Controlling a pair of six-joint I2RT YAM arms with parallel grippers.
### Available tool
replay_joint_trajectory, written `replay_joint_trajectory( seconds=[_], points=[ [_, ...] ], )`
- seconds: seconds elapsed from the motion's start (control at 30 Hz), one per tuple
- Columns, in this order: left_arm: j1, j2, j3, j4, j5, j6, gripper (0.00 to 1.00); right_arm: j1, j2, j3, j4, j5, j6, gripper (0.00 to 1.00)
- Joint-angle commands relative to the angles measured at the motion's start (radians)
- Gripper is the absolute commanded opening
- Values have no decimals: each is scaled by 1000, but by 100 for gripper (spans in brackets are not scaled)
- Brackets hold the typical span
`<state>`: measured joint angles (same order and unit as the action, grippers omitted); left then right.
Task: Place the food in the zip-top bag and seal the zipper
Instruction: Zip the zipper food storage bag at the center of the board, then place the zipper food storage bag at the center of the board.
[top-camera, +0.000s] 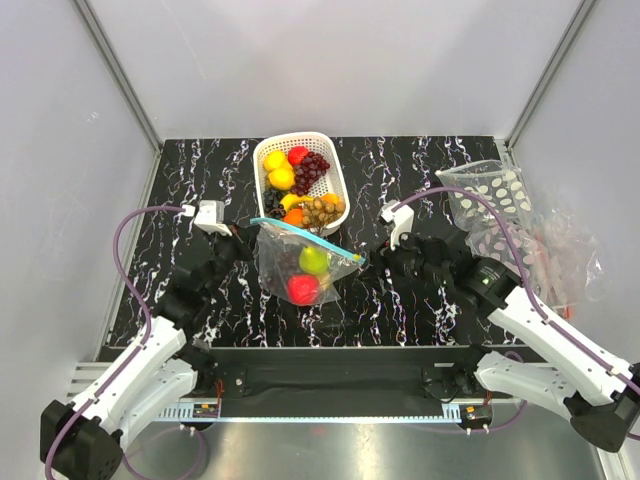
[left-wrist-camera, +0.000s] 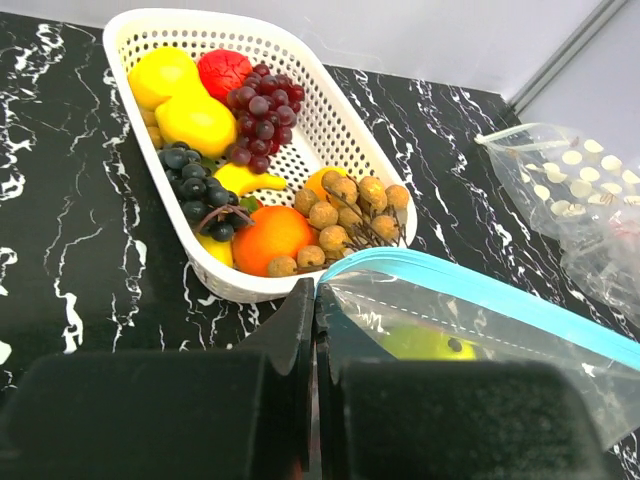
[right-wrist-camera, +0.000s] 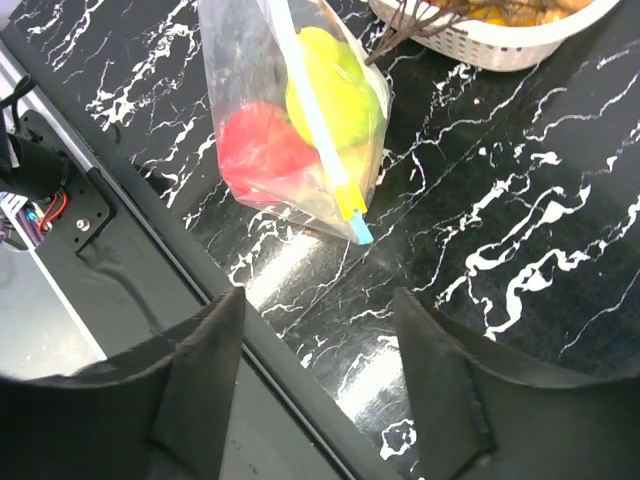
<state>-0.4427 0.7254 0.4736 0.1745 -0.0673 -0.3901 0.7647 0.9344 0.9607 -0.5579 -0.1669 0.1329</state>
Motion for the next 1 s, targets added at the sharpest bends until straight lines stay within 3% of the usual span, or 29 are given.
replay_joint_trajectory(
  seconds=[0.0, 0.5, 0.7, 0.83, 0.87, 0.9, 0.93, 0.97],
  points=[
    [7, -21, 36, 80, -34, 27, 0, -8, 6, 44, 38, -17, -18, 69],
    [7, -40, 36, 63, -31, 39, 0, -7, 338, 276, 147, -58, -167, 77],
    [6, -35, 36, 68, -25, 40, 0, -8, 472, 361, 104, -186, -176, 68],
    [7, -32, 36, 66, -31, 48, 0, -7, 512, 374, 102, -238, -170, 49],
    [6, -32, 37, 65, -34, 46, 0, -7, 517, 378, 102, -240, -168, 38],
    [6, -32, 39, 63, -38, 46, 0, -7, 523, 380, 102, -235, -168, 18],
    [7, -32, 37, 62, -40, 45, 0, -7, 524, 383, 101, -227, -167, 4],
    [7, -34, 43, 53, -43, 40, 0, -7, 527, 392, 102, -208, -161, 0]
  ],
)
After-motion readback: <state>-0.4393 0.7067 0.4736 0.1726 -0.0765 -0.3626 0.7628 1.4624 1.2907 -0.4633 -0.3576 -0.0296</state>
